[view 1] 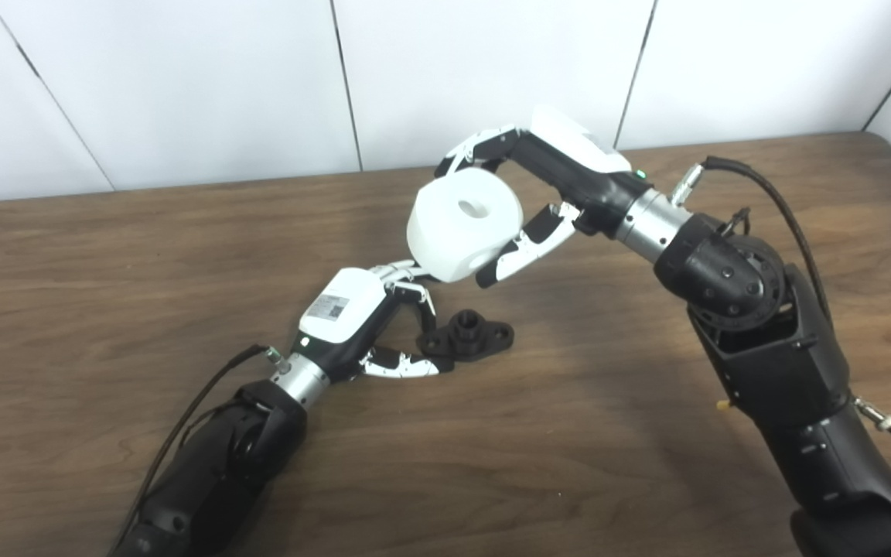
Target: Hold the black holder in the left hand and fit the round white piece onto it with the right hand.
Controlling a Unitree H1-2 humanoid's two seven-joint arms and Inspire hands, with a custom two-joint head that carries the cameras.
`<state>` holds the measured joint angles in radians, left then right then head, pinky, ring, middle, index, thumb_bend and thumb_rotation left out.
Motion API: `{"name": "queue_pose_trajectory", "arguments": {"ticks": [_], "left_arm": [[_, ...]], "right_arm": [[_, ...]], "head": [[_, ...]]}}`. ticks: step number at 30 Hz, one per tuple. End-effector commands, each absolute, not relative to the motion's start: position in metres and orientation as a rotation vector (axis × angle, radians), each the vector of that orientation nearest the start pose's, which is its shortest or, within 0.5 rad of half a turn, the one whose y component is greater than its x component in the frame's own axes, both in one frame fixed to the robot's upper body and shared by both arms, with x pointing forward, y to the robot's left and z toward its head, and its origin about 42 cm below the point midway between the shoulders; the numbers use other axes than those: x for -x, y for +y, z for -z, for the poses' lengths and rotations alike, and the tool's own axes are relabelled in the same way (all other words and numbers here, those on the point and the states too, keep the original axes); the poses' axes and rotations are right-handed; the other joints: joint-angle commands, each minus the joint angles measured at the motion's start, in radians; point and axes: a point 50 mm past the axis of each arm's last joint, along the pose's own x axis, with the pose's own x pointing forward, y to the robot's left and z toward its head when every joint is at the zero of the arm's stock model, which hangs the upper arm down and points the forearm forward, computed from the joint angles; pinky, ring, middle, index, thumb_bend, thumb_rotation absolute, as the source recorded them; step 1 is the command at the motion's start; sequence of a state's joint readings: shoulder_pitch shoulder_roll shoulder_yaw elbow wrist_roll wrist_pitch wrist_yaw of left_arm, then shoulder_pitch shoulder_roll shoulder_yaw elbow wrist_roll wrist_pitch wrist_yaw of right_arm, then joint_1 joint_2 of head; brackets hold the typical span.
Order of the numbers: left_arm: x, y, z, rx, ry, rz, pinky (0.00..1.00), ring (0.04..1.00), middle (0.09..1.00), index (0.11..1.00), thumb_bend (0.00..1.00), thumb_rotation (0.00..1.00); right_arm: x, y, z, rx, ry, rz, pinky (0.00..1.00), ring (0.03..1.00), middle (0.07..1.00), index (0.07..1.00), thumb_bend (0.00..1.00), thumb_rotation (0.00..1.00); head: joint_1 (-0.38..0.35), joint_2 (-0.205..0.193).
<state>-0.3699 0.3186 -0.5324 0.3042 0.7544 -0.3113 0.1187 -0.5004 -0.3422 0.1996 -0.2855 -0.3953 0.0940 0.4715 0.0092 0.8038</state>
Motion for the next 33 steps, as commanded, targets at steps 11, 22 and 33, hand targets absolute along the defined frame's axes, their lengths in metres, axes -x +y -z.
{"name": "queue_pose_trajectory", "arguments": {"ticks": [11, 22, 33], "left_arm": [[-0.346, 0.168, -0.082, -1.193, -0.37, 0.703, 0.8, 0.871, 0.822, 0.48, 0.52, 0.07], [-0.345, 0.168, -0.083, -1.195, -0.371, 0.703, 0.8, 0.871, 0.823, 0.48, 0.52, 0.07], [-0.346, 0.166, -0.084, -1.198, -0.369, 0.703, 0.8, 0.869, 0.825, 0.48, 0.52, 0.07]], "right_arm": [[-0.371, -0.199, -0.304, 0.956, -0.452, -0.554, 0.66, 0.783, 0.753, 0.48, 0.52, 0.13], [-0.38, -0.198, -0.279, 1.002, -0.397, -0.566, 0.66, 0.785, 0.754, 0.48, 0.52, 0.13], [-0.388, -0.187, -0.265, 1.058, -0.371, -0.621, 0.68, 0.784, 0.756, 0.48, 0.52, 0.13]], "head": [[0.003, 0.006], [0.006, 0.013], [0.01, 0.016]]}}
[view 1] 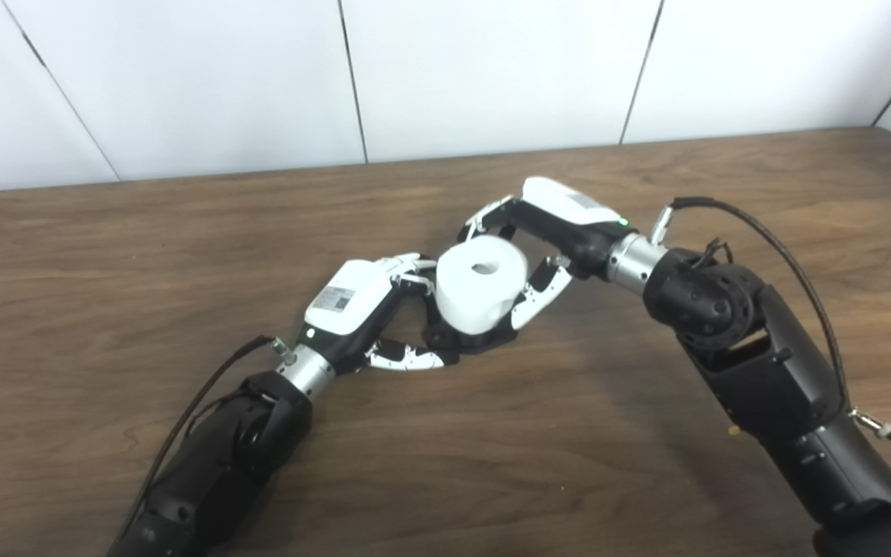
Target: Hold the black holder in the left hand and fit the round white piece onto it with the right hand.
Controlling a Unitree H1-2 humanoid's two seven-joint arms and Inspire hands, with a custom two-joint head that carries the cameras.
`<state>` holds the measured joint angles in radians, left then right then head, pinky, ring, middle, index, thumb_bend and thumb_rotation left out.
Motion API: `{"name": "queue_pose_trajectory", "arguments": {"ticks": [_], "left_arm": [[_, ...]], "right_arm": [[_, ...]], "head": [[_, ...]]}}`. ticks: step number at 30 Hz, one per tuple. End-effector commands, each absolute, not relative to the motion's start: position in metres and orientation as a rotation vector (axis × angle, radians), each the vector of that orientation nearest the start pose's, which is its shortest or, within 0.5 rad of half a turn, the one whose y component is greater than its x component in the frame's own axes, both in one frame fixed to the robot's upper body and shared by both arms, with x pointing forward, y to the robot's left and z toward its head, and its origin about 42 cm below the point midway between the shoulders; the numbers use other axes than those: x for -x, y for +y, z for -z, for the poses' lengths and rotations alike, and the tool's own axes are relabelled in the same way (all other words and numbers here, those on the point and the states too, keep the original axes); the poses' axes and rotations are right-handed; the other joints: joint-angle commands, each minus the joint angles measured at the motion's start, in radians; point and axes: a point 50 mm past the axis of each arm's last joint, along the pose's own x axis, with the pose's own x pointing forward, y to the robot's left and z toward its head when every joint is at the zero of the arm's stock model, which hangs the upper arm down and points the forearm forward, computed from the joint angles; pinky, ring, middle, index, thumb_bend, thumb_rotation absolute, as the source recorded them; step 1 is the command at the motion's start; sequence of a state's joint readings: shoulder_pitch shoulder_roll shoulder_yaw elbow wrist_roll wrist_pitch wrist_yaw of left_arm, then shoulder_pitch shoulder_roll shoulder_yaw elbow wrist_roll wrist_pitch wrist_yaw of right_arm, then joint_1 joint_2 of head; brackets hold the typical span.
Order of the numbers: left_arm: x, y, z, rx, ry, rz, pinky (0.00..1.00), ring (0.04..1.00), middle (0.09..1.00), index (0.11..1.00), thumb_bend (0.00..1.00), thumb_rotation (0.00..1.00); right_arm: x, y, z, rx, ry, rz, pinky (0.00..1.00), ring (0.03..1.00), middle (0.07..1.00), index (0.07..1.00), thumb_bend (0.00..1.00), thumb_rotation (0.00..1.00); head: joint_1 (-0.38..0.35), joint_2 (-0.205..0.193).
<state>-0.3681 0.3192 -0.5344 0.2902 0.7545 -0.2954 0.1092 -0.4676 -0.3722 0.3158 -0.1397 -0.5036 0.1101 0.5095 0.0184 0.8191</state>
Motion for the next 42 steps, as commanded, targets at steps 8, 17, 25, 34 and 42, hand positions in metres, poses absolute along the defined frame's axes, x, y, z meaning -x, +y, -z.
{"name": "queue_pose_trajectory", "arguments": {"ticks": [8, 17, 25, 34, 42], "left_arm": [[-0.346, 0.165, -0.085, -1.202, -0.377, 0.701, 0.79, 0.869, 0.823, 0.479, 0.52, 0.07], [-0.345, 0.164, -0.086, -1.2, -0.379, 0.702, 0.8, 0.87, 0.823, 0.479, 0.52, 0.07], [-0.345, 0.166, -0.086, -1.195, -0.368, 0.706, 0.81, 0.876, 0.827, 0.479, 0.52, 0.07], [-0.344, 0.168, -0.085, -1.194, -0.376, 0.699, 0.79, 0.867, 0.818, 0.479, 0.52, 0.07], [-0.344, 0.166, -0.086, -1.196, -0.375, 0.704, 0.8, 0.871, 0.824, 0.479, 0.52, 0.07]], "right_arm": [[-0.389, -0.182, -0.262, 1.109, -0.366, -0.667, 0.69, 0.777, 0.757, 0.48, 0.52, 0.13], [-0.389, -0.187, -0.26, 1.142, -0.34, -0.705, 0.68, 0.791, 0.757, 0.48, 0.52, 0.13], [-0.386, -0.192, -0.259, 1.16, -0.325, -0.705, 0.65, 0.766, 0.751, 0.489, 0.52, 0.14], [-0.382, -0.192, -0.26, 1.129, -0.303, -0.671, 0.67, 0.81, 0.866, 0.999, 0.96, 0.29], [-0.38, -0.193, -0.264, 1.091, -0.322, -0.628, 0.63, 0.783, 0.863, 1.0, 0.99, 0.3]], "head": [[0.001, 0.003], [0.002, 0.008], [0.002, 0.008], [0.001, 0.008], [-0.001, 0.01]]}}
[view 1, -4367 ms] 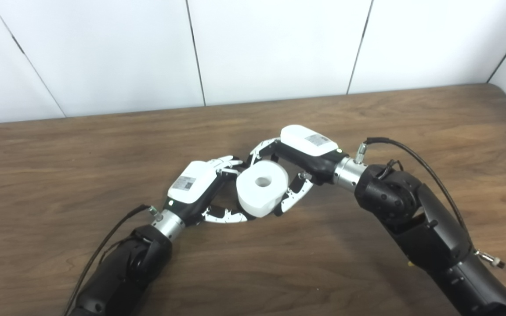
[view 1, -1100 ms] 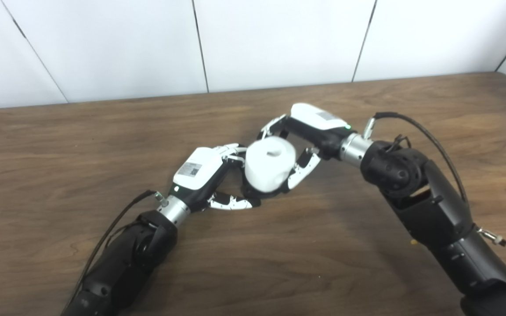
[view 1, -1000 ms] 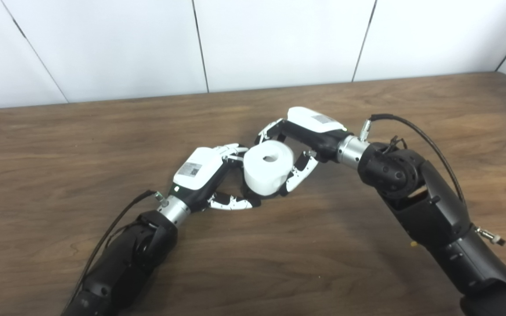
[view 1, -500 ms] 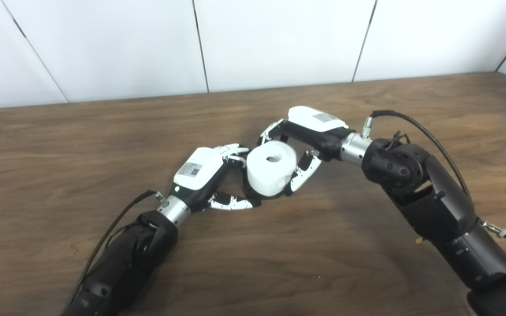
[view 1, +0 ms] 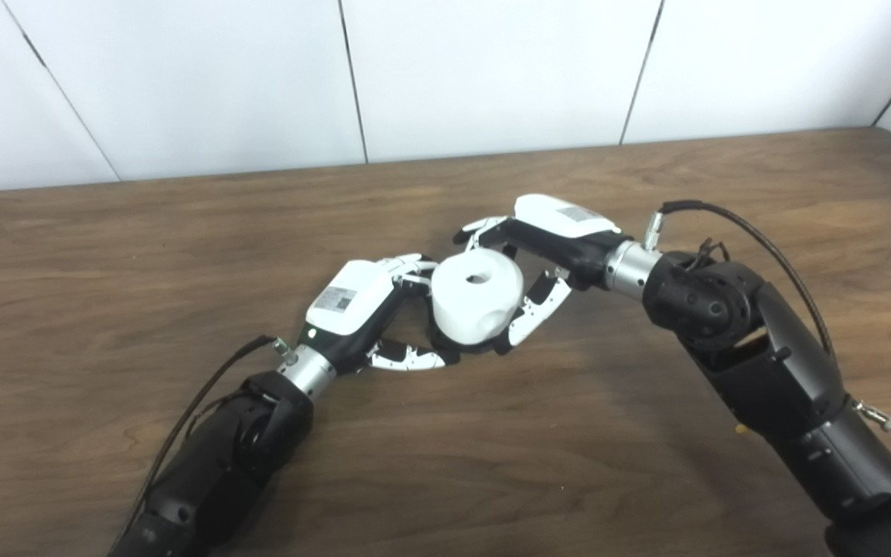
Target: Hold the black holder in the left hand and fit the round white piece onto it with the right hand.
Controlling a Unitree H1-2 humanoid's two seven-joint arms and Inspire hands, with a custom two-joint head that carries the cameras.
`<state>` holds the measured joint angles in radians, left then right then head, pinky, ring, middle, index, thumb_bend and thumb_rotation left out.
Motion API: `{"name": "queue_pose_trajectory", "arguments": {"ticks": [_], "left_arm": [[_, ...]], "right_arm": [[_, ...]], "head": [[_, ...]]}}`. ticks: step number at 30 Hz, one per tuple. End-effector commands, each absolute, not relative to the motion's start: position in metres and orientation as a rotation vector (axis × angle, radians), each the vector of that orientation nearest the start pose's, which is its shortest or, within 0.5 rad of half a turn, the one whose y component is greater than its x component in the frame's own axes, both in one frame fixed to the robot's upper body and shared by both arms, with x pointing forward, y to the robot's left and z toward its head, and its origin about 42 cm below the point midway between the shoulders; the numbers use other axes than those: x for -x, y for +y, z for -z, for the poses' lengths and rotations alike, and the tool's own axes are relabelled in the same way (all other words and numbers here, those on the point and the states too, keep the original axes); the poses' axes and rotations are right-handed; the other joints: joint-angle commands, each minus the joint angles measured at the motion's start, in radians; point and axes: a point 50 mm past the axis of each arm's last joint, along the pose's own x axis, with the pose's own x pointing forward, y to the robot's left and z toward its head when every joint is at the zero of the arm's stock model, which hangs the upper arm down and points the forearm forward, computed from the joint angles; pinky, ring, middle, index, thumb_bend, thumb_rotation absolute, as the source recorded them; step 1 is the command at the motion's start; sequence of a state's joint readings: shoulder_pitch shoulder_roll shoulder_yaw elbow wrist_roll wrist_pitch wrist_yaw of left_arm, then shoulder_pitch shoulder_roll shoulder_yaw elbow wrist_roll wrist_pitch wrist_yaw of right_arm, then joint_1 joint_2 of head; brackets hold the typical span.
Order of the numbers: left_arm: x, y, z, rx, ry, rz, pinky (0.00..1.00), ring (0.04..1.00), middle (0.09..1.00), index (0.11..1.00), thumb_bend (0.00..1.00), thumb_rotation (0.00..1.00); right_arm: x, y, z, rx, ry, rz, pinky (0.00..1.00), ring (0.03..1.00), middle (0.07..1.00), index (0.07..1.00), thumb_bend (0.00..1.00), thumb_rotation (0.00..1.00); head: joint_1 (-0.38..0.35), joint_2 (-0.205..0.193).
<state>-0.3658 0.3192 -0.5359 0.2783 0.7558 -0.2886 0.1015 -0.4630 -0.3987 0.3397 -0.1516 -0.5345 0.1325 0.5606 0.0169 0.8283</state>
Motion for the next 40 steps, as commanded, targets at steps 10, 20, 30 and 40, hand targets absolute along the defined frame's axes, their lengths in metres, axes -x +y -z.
{"name": "queue_pose_trajectory", "arguments": {"ticks": [10, 20, 30, 40], "left_arm": [[-0.344, 0.164, -0.086, -1.192, -0.373, 0.708, 0.8, 0.869, 0.826, 0.479, 0.52, 0.07], [-0.346, 0.166, -0.086, -1.195, -0.372, 0.701, 0.8, 0.866, 0.821, 0.479, 0.52, 0.07], [-0.349, 0.171, -0.087, -1.194, -0.373, 0.689, 0.79, 0.866, 0.819, 0.479, 0.52, 0.07], [-0.352, 0.174, -0.088, -1.199, -0.378, 0.688, 0.79, 0.863, 0.817, 0.479, 0.52, 0.07]], "right_arm": [[-0.378, -0.196, -0.269, 1.06, -0.356, -0.596, 0.66, 0.783, 0.858, 1.0, 0.98, 0.28], [-0.379, -0.202, -0.281, 1.039, -0.373, -0.618, 0.66, 0.807, 0.886, 1.0, 1.0, 0.25], [-0.364, -0.247, -0.296, 1.085, -0.111, -0.787, 0.68, 0.885, 0.955, 1.0, 1.0, 0.2], [-0.349, -0.28, -0.299, 0.882, -0.256, -0.449, 0.61, 0.775, 0.871, 0.889, 0.76, 0.0]], "head": [[0.003, 0.006], [0.005, 0.005], [0.006, 0.004], [0.0, -0.002]]}}
